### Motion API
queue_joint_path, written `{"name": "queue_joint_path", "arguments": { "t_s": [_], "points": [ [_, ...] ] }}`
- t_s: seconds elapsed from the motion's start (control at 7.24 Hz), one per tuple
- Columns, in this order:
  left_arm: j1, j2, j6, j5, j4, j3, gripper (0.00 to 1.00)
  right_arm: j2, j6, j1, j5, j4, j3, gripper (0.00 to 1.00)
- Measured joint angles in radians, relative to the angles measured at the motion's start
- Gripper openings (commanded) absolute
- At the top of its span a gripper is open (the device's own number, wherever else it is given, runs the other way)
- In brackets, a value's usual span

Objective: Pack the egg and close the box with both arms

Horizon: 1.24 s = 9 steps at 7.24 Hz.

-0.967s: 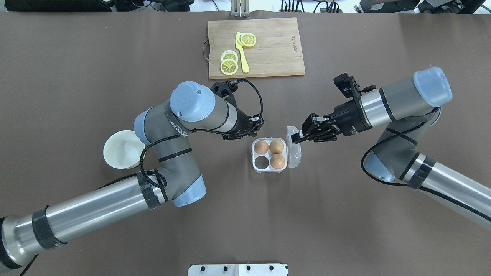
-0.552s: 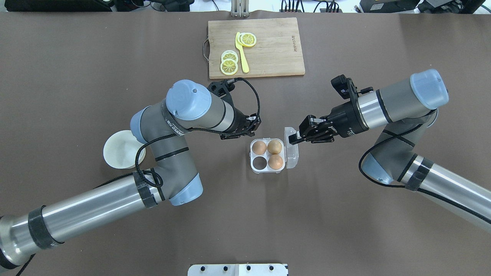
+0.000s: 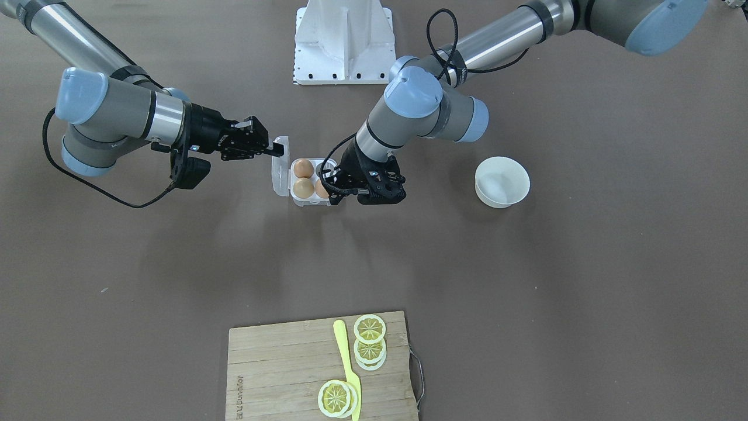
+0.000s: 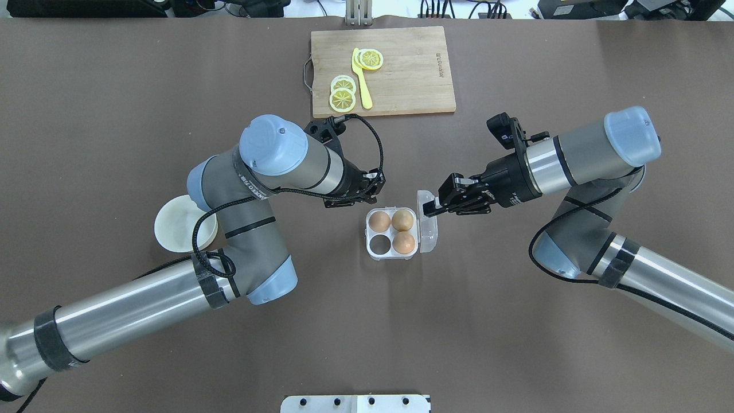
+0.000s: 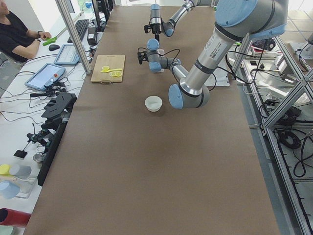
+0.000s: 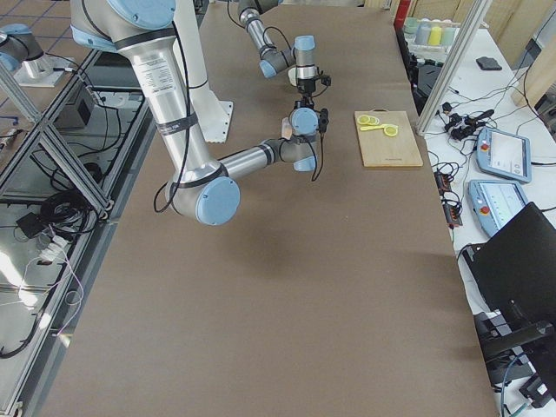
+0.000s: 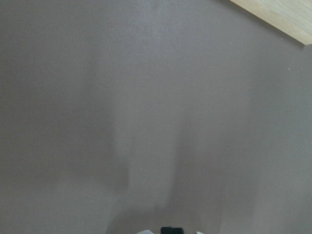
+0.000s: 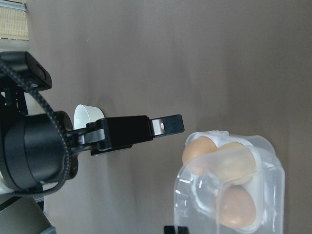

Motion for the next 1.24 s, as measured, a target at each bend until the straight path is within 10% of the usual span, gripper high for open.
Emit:
{"name": "queue_joint_path", "arguments": {
  "t_s": [1.24],
  "points": [
    [-0.036, 0.027, 0.004, -0.057, -0.011, -0.011, 0.00, 0.031, 0.000, -0.025, -0.036, -0.023, 0.003, 0.37]
  ]
}}
